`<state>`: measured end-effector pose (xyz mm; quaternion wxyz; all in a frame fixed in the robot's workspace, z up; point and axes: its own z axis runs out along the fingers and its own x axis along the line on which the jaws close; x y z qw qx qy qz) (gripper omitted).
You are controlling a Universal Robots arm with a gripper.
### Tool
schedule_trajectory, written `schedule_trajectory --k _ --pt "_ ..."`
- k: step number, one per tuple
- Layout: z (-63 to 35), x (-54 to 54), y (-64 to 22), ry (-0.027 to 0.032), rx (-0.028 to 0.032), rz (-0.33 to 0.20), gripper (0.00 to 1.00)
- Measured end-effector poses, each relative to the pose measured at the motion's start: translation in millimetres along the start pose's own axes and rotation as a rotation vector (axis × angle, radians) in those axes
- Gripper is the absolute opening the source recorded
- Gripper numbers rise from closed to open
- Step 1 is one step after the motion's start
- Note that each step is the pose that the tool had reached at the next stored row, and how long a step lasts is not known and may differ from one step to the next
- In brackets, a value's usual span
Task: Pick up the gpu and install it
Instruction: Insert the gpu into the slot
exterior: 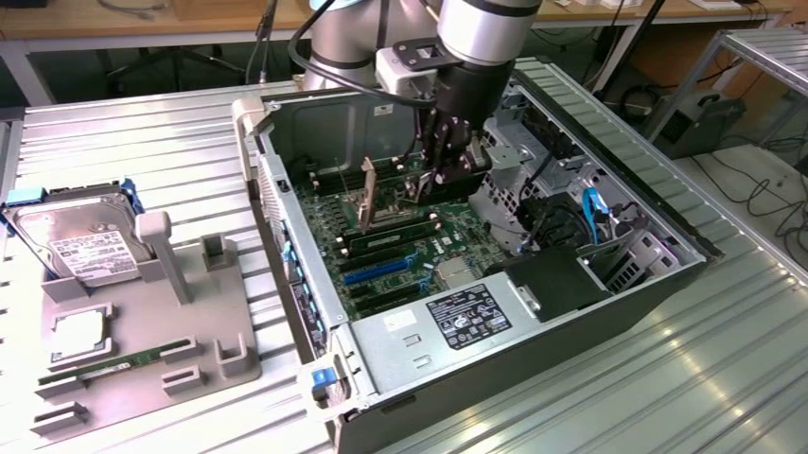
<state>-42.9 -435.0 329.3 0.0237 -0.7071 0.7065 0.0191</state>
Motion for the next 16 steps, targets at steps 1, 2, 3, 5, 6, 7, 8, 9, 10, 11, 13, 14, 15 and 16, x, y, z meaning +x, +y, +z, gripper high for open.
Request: schedule_trajectory --k 1,2,3,5,6,7,8,9,10,11,13,14,15,16 --pt "0.2 0.0 0.0 0.0 0.0 0.0 0.26" --pt "0.4 0.0 0.0 -0.0001 0.0 0.0 0.26" --pt "0.5 0.0 0.0 0.0 0.0 0.0 0.26" --pt "1.0 0.1 0.1 0.0 0.0 0.0 0.26" --pt "1.1 0.1 0.1 0.0 0.0 0.0 0.26" --pt "1.3 0.1 0.1 0.0 0.0 0.0 0.26" --pt "1.4 0.1 0.1 0.0 0.0 0.0 0.26" --pt "1.6 0.1 0.1 0.0 0.0 0.0 0.26" --pt "1.7 0.2 0.1 0.0 0.0 0.0 0.26" --pt "2.0 0.2 0.1 0.0 0.0 0.0 0.26" --pt "2.4 0.2 0.1 0.0 0.0 0.0 0.26" --pt "2.5 0.2 0.1 0.0 0.0 0.0 0.26" --pt "3.2 0.3 0.2 0.0 0.0 0.0 0.26" --pt "3.8 0.3 0.2 0.0 0.0 0.0 0.26"
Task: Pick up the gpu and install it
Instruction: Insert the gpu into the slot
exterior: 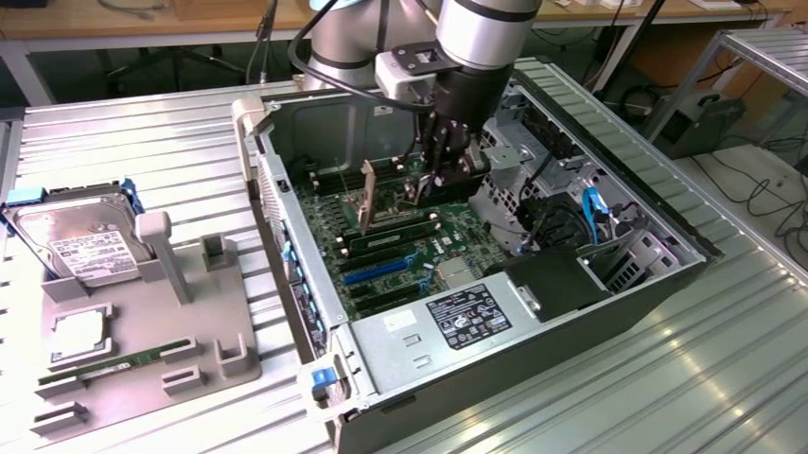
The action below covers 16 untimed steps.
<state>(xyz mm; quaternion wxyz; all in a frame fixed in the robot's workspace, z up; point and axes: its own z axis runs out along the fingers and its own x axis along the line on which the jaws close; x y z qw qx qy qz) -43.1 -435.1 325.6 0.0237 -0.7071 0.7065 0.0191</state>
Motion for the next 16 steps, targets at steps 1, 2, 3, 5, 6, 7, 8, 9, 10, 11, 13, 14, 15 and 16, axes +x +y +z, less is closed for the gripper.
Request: schedule_trajectory --k 1,2,3,5,6,7,8,9,10,11,13,14,15,16 --pt "0.2 0.0 0.0 0.0 0.0 0.0 0.26" --pt "0.3 0.0 0.0 0.0 0.0 0.0 0.26" --pt "0.6 0.0 0.0 -0.0001 0.0 0.0 0.26" --pt "1.5 0.1 0.1 0.0 0.0 0.0 0.26" --pt "2.1 0.2 0.1 0.0 0.0 0.0 0.26" --pt "2.2 0.2 0.1 0.0 0.0 0.0 0.26" --pt "2.3 0.2 0.1 0.0 0.0 0.0 0.26" --pt "2.6 0.2 0.2 0.0 0.0 0.0 0.26" --pt "2.7 0.2 0.2 0.0 0.0 0.0 0.26" --pt "4.3 0.5 0.5 0.0 0.0 0.0 0.26" --pt "6.0 0.9 0.7 0.0 0.0 0.0 0.26" --pt "6.2 0.9 0.8 0.0 -0.0001 0.0 0.26" --pt "6.5 1.0 0.8 0.0 0.0 0.0 0.26" --pt "6.7 1.0 0.8 0.0 0.0 0.0 0.26"
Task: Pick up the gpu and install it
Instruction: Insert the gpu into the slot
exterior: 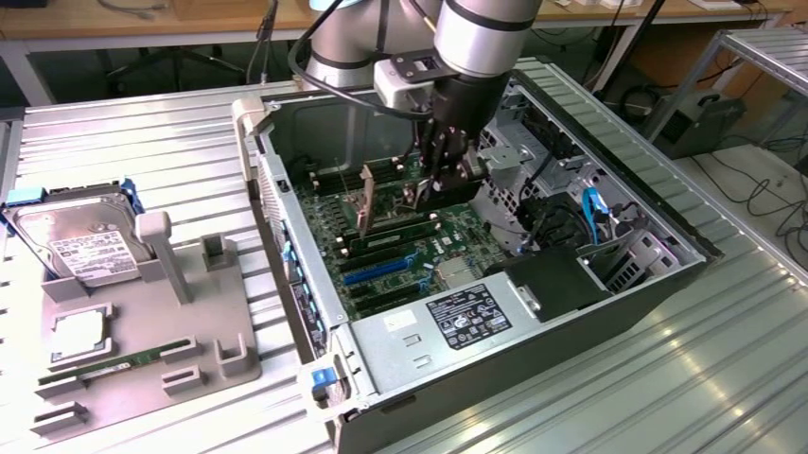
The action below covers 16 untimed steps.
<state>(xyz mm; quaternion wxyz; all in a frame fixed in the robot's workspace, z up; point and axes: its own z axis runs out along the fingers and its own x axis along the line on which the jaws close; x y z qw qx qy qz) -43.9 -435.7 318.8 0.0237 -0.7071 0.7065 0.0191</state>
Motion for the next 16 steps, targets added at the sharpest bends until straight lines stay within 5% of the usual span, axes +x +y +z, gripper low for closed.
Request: schedule_trajectory --k 16 --pt "3.6 0.5 0.6 0.0 0.0 0.0 0.26"
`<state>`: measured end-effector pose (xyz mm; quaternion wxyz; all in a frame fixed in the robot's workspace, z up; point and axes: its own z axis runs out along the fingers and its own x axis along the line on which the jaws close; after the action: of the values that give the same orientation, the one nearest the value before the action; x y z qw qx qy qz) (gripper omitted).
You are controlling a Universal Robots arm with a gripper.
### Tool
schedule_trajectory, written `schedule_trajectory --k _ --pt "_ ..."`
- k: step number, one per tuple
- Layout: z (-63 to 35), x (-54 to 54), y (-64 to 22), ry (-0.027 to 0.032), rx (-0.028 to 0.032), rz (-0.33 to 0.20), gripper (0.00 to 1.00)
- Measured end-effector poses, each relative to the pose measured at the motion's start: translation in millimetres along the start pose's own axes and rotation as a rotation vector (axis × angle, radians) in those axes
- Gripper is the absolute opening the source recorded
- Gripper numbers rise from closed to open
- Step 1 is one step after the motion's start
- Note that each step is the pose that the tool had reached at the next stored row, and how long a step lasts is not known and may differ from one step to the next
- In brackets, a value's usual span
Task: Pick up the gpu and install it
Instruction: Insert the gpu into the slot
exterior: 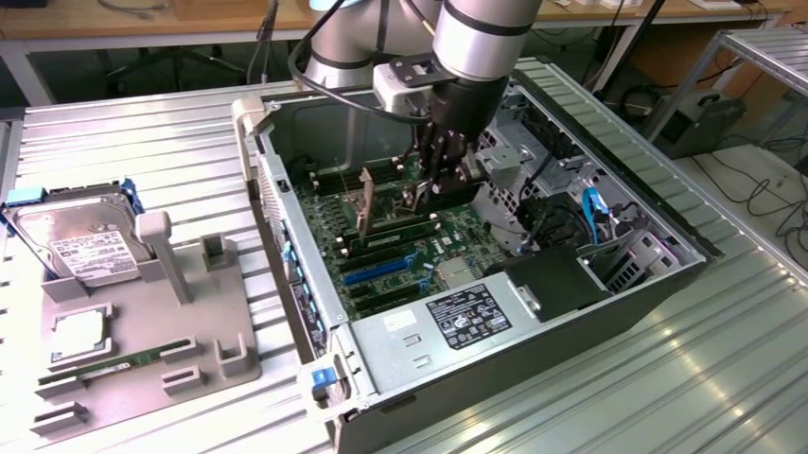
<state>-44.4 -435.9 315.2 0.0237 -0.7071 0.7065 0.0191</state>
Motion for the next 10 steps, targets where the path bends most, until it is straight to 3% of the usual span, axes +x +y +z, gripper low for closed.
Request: schedule_trajectory --k 10 --pt "5.6 0.5 1.3 0.0 0.0 0.0 0.26"
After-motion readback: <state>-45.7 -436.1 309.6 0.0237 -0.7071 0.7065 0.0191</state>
